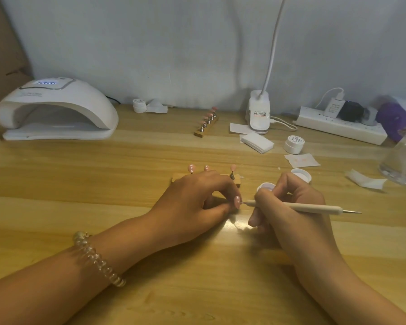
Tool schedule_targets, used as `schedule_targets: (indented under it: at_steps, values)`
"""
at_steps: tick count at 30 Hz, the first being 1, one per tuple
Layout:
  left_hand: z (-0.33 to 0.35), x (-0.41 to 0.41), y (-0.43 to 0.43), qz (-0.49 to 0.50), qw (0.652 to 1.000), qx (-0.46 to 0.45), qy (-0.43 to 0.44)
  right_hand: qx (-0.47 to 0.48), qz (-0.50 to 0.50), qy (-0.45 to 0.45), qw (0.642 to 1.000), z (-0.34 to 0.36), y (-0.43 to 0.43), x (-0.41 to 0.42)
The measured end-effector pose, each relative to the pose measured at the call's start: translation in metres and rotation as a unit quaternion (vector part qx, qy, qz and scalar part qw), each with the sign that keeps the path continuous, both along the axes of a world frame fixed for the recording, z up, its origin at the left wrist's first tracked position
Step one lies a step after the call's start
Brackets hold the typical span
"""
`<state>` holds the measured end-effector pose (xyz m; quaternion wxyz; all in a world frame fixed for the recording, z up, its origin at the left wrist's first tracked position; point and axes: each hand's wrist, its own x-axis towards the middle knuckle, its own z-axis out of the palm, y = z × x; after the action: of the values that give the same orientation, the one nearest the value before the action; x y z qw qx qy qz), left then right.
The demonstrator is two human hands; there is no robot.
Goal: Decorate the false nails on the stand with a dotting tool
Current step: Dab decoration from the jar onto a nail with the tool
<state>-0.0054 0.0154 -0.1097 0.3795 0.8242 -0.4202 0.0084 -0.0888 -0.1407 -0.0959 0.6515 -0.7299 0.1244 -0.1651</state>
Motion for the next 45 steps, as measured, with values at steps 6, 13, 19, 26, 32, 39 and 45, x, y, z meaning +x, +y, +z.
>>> schedule_targets:
  at_steps: [6,13,19,26,32,39,45]
  values:
    - [0.0,0.0,0.0,0.0,1.0,0.001,0.001,-0.014,0.0,-0.001,1.0,-0.001,-0.001,0.001]
    - [0.001,0.0,0.0,0.001,1.0,0.005,0.0,-0.014,0.005,-0.006,1.0,-0.001,-0.001,0.001]
    - [0.001,0.0,0.0,0.0,1.0,0.006,0.0,-0.009,0.008,-0.008,1.0,-0.001,-0.001,0.001]
    - [0.001,0.0,0.0,-0.003,1.0,0.005,0.0,-0.004,0.007,-0.014,1.0,-0.002,-0.001,0.002]
    - [0.0,0.0,0.0,-0.002,1.0,0.005,0.003,-0.004,0.005,-0.015,1.0,-0.002,0.0,0.001]
    - [0.0,0.0,0.001,-0.002,1.0,0.002,0.01,0.023,-0.05,-0.094,0.994,0.0,-0.005,0.001]
    - [-0.001,0.0,0.001,0.003,1.0,0.001,0.015,0.041,-0.131,-0.092,0.986,-0.001,-0.026,0.01]
